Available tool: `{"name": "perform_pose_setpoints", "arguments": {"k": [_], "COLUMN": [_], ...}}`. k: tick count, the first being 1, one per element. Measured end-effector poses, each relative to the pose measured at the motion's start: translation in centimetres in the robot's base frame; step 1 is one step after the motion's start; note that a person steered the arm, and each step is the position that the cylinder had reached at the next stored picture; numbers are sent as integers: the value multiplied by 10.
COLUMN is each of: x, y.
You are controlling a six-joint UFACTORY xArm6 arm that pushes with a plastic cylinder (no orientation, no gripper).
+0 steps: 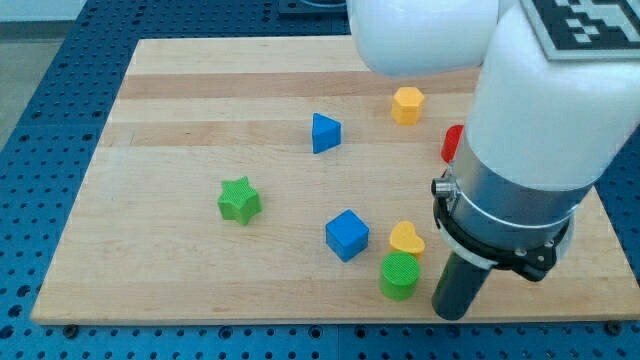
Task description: Slide the yellow heart a bit up
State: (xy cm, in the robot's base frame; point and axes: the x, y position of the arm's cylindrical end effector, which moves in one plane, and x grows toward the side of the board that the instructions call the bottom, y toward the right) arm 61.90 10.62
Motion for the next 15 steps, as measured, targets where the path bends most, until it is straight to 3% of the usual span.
{"name": "perform_pose_setpoints", "arguments": {"k": [4, 7, 10, 15], "x": [-4, -25, -89, -58], "y": [-50, -18, -18, -18]}}
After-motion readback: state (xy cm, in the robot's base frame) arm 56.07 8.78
